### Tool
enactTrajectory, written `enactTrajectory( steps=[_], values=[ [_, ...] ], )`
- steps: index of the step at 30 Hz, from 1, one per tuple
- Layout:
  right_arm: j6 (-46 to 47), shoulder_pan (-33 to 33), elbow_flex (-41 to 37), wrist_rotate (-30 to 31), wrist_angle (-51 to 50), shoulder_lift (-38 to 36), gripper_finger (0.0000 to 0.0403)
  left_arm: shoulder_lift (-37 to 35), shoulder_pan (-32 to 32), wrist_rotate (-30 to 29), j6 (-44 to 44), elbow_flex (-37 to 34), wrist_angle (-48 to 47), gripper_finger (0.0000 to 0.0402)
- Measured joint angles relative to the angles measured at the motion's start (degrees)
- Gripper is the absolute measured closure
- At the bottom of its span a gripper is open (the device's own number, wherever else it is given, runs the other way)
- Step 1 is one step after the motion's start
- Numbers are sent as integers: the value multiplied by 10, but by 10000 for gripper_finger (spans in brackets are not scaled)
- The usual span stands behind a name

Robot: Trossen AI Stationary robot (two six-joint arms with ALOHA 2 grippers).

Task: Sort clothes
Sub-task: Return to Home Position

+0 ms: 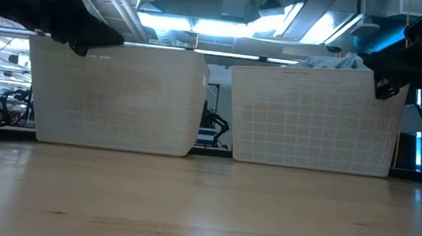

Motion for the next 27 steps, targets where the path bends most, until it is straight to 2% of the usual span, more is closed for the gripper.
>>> enactTrajectory(
  steps=[5, 7, 11, 15, 17, 27],
  values=[
    [10, 0, 0, -1, 2, 0, 395, -45, 15, 135, 9, 0, -14, 373],
    [14, 0, 0, -1, 2, 0, 395, -56, 19, 159, 12, 0, -13, 387],
    [14, 0, 0, -1, 3, 0, 395, -63, 20, 173, 32, -8, 4, 399],
    [14, 0, 0, -1, 3, 0, 395, -92, 22, 189, 42, -72, 96, 400],
    [14, 0, 0, -1, 3, 0, 395, -116, 28, 189, 33, -103, 107, 400],
    [14, 0, 0, -1, 3, 0, 395, -239, 56, 180, 37, -110, -4, 400]
  ],
)
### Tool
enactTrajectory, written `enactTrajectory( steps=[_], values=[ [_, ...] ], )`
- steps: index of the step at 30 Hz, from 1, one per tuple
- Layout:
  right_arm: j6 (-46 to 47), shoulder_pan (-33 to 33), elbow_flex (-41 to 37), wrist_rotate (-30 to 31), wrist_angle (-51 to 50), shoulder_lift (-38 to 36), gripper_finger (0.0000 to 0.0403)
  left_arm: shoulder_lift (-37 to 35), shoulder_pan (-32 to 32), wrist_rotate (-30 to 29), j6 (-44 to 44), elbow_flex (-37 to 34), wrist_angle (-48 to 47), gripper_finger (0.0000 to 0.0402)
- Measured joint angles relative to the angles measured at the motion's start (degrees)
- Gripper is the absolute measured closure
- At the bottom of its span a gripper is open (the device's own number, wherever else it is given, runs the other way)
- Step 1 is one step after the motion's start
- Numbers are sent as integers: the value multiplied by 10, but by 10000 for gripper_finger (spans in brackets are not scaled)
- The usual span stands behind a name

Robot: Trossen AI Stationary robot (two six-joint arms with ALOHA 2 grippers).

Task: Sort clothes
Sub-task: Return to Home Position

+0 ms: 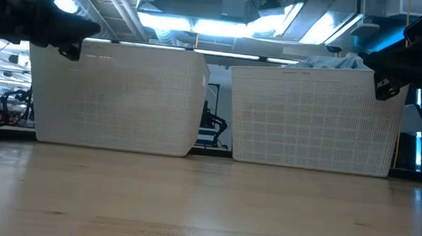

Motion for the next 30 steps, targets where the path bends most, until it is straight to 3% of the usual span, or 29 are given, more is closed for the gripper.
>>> enactTrajectory(
  steps=[5, 8, 13, 30],
  values=[
    [0, 0, 0, 0, 0, 0, 395, -75, 18, -15, -6, -1, -91, 399],
    [0, 0, 0, 0, 0, 0, 395, -106, 25, -7, 4, -1, -101, 401],
    [0, 0, 0, 0, -1, 0, 395, -99, 37, -39, 19, 0, -98, 395],
    [0, 0, 0, 0, -1, 0, 395, -99, 41, -39, 19, 0, -98, 393]
  ],
)
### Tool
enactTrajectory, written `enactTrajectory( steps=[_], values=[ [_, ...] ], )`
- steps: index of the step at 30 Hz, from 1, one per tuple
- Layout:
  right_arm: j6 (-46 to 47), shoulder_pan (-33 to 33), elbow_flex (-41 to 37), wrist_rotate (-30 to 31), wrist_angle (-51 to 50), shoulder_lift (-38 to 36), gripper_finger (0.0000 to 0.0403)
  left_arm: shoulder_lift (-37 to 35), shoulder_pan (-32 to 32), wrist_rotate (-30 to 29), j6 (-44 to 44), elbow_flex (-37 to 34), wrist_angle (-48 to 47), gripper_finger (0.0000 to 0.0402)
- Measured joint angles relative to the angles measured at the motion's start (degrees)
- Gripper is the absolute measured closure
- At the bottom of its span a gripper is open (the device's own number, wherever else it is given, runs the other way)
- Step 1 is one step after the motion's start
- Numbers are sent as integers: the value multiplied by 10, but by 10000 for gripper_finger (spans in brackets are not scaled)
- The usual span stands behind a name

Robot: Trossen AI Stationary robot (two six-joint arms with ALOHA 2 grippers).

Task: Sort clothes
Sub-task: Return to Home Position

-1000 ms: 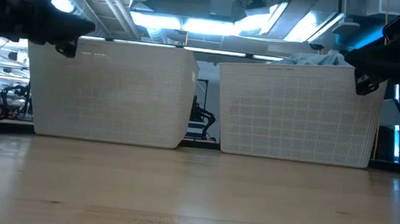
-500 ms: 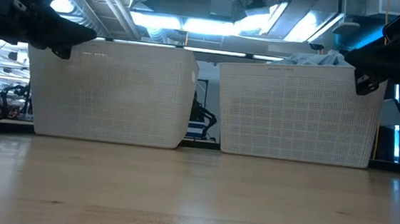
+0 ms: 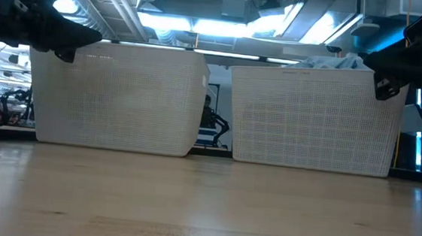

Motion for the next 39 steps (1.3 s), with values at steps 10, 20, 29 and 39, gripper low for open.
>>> enactTrajectory(
  steps=[10, 20, 29, 39],
  values=[
    [0, 0, 0, 0, 0, 0, 395, 0, 0, 0, 0, 0, 0, 396],
    [0, 0, 0, 0, 0, 0, 395, 0, 0, 0, 0, 0, 0, 396],
    [0, 0, 0, 0, 0, 0, 395, 0, 0, 0, 0, 0, 0, 392],
    [0, 0, 0, 0, 0, 0, 395, 0, 0, 0, 0, 0, 0, 391]
  ],
)
